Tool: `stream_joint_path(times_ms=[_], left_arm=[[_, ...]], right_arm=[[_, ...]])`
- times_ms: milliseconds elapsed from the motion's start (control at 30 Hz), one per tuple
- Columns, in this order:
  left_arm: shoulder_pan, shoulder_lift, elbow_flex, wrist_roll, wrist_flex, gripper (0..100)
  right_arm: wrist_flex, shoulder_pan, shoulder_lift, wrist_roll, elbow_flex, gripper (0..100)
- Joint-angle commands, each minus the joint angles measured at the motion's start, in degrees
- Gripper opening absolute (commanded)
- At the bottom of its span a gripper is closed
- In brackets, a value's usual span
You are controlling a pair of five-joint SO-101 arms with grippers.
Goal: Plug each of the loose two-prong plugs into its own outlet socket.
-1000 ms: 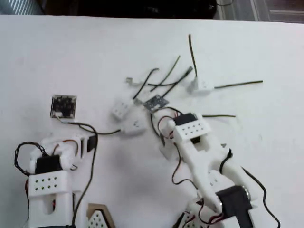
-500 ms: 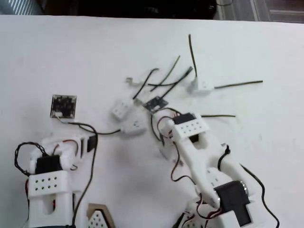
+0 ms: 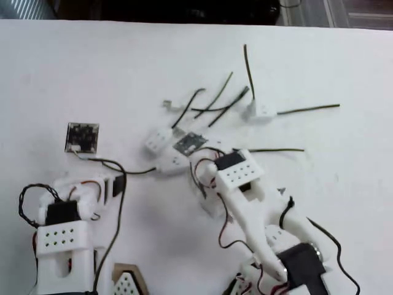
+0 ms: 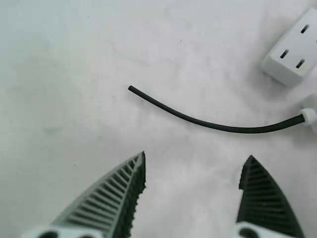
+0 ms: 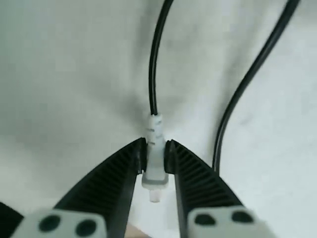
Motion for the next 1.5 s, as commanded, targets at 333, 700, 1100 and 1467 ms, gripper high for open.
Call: stream_joint_path(times_ms=[333, 700, 1100, 1467], left_arm=[[-0.31, -1.19, 0.62, -0.7, -1.93, 31], [-0.4, -1.19, 0.62, -0.7, -2.11, 31], [-0.4, -1.19, 0.62, -0.7, -2.11, 31], [-0.31, -1.19, 0.62, -0.7, -2.11, 31]], right_arm=[[5.67, -0.22, 5.41, 0.0, -5.19, 6.9], [7.08, -0.04, 6.99, 0.09, -4.92, 7.0], [8.57, -0.04, 7.87, 0.09, -4.92, 12.2], [8.4, 3.65, 8.13, 0.44, -4.92, 7.0]])
